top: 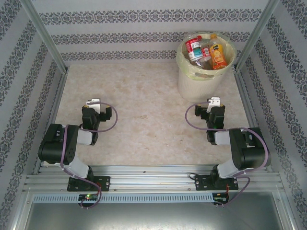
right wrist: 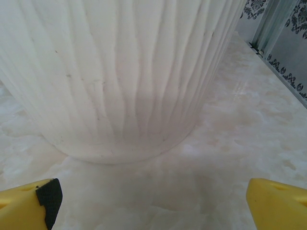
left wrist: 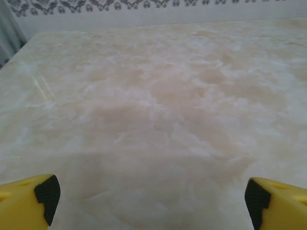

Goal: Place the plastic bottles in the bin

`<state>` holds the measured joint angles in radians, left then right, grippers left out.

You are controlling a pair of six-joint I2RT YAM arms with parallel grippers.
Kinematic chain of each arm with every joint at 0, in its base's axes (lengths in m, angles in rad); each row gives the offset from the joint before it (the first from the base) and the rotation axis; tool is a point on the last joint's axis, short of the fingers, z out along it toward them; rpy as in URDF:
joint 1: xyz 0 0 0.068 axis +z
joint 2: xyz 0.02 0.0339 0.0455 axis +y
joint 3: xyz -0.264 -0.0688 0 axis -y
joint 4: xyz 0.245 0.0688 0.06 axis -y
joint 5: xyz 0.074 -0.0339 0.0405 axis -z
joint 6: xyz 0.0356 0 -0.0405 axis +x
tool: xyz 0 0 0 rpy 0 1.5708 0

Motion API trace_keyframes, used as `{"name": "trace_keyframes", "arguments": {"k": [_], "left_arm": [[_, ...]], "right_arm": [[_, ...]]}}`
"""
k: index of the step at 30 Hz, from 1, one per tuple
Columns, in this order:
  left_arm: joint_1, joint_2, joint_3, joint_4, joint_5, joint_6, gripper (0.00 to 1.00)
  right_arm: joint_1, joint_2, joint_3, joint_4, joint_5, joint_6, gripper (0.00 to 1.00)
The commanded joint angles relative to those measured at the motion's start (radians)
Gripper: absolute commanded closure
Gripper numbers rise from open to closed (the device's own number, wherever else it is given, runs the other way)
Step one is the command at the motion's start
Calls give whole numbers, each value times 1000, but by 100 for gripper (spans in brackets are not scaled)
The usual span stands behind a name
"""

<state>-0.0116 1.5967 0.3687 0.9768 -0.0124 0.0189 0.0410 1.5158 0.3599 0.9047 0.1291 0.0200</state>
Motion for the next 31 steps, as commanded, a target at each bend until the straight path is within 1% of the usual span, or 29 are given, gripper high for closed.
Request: {"name": "trace_keyframes", "arguments": {"k": [1,4,8,10,12,31], "left_arm": [[9,-12,-47,81,71,6,0],[9,-13,-24,32,32,-9,0],[10,-13,22,-53,48,-3,0],[12,-12,25,-56,45,-10,0],[16,-12,29,-64,45,-15,0],[16,-11,26,-56,40,-14,0]], "right_arm": [[-7,-6,12,13,-22,9,2],[11,-9,-10,57,-70,-30,2],[19,-6,-10,69,-43,-31,2],[12,-2,7,30,-26,-15,2],[-21,-5,23,-8,-69,13,2],[-24,-5,24,-8,-79,11,2]]}}
